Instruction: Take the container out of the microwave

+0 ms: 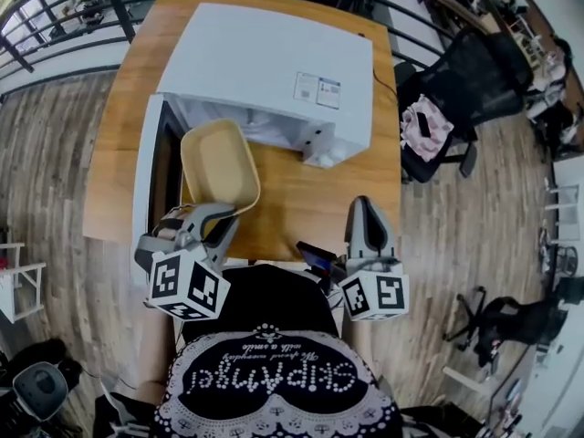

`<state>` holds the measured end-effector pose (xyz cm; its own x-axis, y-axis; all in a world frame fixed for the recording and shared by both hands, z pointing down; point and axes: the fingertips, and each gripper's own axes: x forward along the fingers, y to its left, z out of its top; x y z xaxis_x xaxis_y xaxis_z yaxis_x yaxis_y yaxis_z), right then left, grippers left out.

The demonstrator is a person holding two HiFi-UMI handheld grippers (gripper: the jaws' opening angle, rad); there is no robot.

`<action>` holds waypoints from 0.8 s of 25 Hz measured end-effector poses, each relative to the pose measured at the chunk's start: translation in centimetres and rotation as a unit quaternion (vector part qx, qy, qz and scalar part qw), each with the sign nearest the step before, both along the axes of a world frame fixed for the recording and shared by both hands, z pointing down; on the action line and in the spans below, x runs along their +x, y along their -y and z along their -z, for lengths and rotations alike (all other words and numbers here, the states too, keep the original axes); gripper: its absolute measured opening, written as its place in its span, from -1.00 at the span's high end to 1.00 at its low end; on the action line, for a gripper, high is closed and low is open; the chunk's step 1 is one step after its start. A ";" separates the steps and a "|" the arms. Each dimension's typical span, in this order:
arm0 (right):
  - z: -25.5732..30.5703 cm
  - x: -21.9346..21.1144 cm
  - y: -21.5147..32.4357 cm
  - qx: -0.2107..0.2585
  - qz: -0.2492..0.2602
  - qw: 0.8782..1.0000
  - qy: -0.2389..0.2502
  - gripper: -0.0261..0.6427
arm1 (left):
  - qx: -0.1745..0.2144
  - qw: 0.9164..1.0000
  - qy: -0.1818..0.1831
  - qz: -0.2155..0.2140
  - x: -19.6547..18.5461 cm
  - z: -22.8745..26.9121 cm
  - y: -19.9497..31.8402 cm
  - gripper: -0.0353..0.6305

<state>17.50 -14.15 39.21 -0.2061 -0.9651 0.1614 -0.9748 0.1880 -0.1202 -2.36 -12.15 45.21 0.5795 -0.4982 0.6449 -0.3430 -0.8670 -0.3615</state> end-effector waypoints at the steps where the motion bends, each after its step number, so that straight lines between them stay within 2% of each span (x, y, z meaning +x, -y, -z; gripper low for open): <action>1: 0.0 0.2 -0.1 -0.001 -0.002 1.000 0.000 0.80 | -0.001 1.000 0.000 -0.002 0.1 0.0 -0.1 0.77; 20: -0.6 0.3 -0.3 -0.013 -0.004 1.000 -0.003 0.80 | -0.001 1.000 0.004 -0.008 0.3 -0.1 -0.3 0.77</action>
<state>17.81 -13.88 39.77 -0.1976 -0.9622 0.1874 -0.9768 0.1773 -0.1200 -2.06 -11.86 45.31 0.5817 -0.4882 0.6506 -0.3259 -0.8727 -0.3635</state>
